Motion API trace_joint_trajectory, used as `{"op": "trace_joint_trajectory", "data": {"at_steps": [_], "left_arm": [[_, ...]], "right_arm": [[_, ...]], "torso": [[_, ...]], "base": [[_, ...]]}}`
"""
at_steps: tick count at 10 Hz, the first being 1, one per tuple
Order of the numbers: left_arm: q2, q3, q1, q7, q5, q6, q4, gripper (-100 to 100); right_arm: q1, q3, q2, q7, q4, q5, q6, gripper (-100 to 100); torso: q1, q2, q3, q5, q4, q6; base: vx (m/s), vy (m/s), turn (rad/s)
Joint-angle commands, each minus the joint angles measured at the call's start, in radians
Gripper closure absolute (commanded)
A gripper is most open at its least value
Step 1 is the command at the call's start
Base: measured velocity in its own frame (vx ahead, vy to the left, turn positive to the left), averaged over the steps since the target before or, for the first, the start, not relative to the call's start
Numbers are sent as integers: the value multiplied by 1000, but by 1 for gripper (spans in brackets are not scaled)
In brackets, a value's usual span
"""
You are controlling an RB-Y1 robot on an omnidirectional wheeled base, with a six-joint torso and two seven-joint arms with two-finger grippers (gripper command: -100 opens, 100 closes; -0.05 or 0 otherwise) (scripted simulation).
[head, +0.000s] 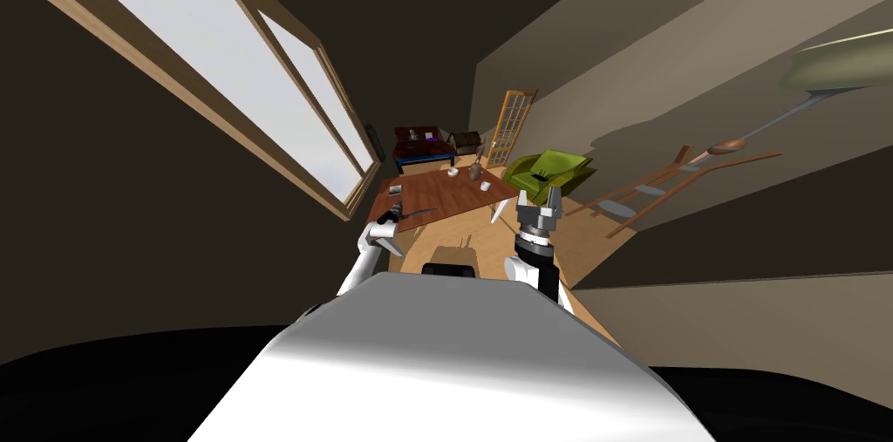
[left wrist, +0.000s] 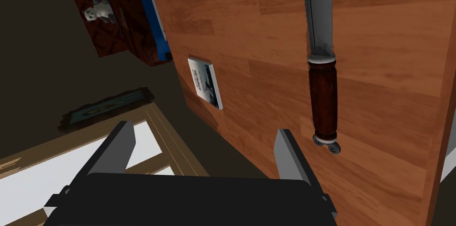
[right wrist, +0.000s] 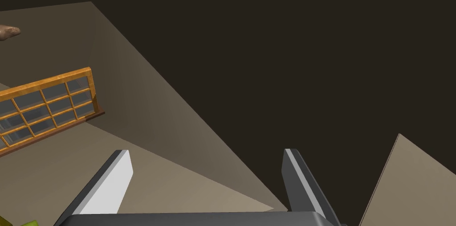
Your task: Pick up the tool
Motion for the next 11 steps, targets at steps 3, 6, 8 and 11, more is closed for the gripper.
{"op": "trace_joint_trajectory", "data": {"at_steps": [3, 6, 8, 11], "left_arm": [[4, 34, -65, 29, 17, 101, 99, -100], [7, 51, -94, 43, 27, 186, 139, -100], [9, 69, -123, 57, 37, 239, 175, -100], [12, 86, -150, 69, 47, 312, 242, -100]], "right_arm": [[0, 0, 0, 0, 0, 0, 0, 0], [0, 0, 0, 0, 0, 0, 0, 0], [0, 0, 0, 0, 0, 0, 0, 0], [0, 0, 0, 0, 0, 0, 0, 0]], "torso": [[1, 0, 0, 0, 0, 0], [0, 0, 0, 0, 0, 0], [0, -1, 0, 0, 0, 0], [0, -2, -1, 0, 0, 0]], "base": [[7, 20, -57], [8, 16, -41], [15, 20, -74], [26, 19, -61]]}}
